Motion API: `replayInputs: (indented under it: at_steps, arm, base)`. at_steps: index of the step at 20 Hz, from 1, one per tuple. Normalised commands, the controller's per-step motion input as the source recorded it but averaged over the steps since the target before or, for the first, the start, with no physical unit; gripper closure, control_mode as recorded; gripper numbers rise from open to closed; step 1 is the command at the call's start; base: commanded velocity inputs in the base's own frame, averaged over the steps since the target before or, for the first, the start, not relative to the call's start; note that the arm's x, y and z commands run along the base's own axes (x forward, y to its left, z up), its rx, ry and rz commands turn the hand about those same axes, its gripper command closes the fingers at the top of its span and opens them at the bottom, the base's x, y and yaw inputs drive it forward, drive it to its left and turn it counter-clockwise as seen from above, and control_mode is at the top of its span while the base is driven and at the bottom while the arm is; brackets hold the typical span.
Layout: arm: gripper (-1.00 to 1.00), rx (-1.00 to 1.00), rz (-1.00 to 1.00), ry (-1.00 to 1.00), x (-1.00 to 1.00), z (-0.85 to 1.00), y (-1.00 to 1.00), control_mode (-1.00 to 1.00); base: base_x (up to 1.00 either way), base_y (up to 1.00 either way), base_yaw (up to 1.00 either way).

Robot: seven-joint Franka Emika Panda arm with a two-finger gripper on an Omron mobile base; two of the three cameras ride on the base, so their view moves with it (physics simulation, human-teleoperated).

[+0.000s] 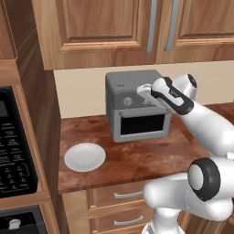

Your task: Pull the toaster oven rack outwards. Pick up the baguette from the plate and place it on the toaster oven rack. Close the toaster oven door fully and set the temperature to the lowest setting.

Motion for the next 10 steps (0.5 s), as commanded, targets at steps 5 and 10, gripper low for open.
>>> replayInputs:
  at_steps: [5, 10]
  arm:
    - [1.00, -0.38, 0.24, -0.44, -0.41, -0.25, 0.00, -1.00]
    - [1.00, -0.44, 0.30, -0.44, -0.26, -0.31, 0.00, -1.00]
  base:
    - [0.00, 0.00, 0.00]
    - [0.00, 0.00, 0.00]
